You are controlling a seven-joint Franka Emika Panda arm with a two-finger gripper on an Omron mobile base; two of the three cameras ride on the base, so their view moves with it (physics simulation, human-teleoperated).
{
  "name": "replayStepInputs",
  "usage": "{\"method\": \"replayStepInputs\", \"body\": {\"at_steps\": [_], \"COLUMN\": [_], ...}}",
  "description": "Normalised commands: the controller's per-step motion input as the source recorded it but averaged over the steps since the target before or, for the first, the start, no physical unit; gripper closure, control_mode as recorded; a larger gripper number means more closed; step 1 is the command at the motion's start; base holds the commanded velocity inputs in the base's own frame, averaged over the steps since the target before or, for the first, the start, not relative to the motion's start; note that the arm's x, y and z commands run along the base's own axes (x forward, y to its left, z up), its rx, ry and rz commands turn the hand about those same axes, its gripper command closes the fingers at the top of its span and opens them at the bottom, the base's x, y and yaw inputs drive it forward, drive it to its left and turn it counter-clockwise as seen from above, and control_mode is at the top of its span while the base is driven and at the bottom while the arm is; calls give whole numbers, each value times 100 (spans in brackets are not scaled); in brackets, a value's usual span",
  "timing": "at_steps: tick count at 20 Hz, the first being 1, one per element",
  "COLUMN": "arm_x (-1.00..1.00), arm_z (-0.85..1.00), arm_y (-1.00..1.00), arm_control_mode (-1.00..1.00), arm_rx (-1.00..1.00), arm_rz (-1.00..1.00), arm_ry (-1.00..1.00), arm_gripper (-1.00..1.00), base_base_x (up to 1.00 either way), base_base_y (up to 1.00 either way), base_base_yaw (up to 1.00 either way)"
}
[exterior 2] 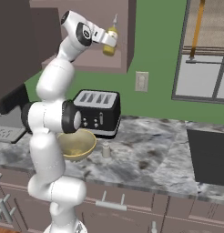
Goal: Retrieve the bottle and the shaker from the cabinet and place them next to the mixing bowl on the counter. Then add garlic from the fridge to the mixing bowl.
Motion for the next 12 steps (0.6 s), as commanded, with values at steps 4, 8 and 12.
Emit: {"method": "replayStepInputs", "body": {"at_steps": [4,8,12], "arm_x": [-93,-96,-100], "arm_z": [0,-16,-1], "arm_y": [7,10,6], "arm_control_mode": [-100,-100,-100], "arm_rx": [0,0,0], "arm_rz": [7,7,8], "arm_ry": [-17,-14,-7], "arm_gripper": [100,100,100], "base_base_x": [0,0,0], "base_base_y": [0,0,0], "base_base_yaw": [0,0,0]}}
